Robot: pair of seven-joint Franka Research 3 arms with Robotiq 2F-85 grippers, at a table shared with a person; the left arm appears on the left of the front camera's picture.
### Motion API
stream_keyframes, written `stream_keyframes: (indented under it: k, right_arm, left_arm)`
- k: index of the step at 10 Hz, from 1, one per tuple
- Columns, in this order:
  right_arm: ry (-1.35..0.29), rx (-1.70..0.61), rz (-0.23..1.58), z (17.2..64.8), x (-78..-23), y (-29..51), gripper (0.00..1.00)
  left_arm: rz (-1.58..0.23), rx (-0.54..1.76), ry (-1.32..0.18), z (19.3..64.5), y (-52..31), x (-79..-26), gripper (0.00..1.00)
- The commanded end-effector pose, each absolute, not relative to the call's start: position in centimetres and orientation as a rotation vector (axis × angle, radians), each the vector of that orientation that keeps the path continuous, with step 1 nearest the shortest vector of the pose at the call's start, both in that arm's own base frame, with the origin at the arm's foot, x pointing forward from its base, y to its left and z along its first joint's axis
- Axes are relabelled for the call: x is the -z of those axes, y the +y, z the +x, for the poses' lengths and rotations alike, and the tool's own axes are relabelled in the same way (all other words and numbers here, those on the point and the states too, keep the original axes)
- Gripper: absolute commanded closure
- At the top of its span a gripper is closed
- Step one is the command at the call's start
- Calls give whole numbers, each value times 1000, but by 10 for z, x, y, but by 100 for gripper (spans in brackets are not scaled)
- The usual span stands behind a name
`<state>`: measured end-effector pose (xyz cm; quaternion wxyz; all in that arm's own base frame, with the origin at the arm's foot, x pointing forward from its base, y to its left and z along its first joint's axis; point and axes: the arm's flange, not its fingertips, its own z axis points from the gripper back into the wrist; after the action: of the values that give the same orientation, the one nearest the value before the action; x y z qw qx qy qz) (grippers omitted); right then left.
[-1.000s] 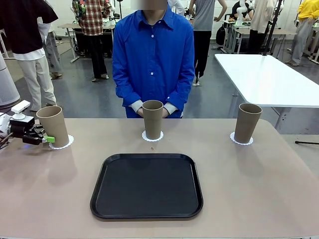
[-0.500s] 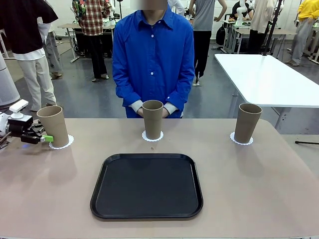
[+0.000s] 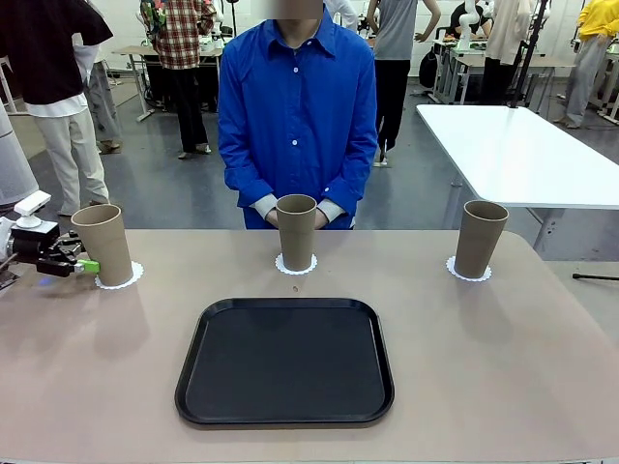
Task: Place coasters on the table and set cups on them.
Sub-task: Take one Reusable plastic cup from the Flat Tray and place it on a coaster set by the human.
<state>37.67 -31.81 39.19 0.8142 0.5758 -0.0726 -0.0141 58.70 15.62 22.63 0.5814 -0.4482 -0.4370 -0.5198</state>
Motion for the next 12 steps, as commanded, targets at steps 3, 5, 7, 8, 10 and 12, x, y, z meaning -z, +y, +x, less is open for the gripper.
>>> stream_keyframes:
  k: [3,5,7,8,10,12]
  right_arm:
    - [-152,37,1225,376,-393,-318,0]
    - [-152,37,1225,376,-393,-318,0]
    - [-152,37,1225,376,-393,-318,0]
    - [-152,37,1225,376,-393,-318,0]
    - [-152,37,1225,376,-393,-318,0]
    - [-152,37,1225,376,-393,-318,0]
  left_arm:
    - [-1047,1220,-990,593,176,-231,0]
    - [-1034,1221,-985,592,187,-231,0]
    - [-1006,1222,-984,592,196,-234,0]
    - [-983,1230,-981,590,200,-238,0]
    - [-858,1247,-970,585,214,-259,0]
    - [-590,1211,-933,575,226,-303,0]
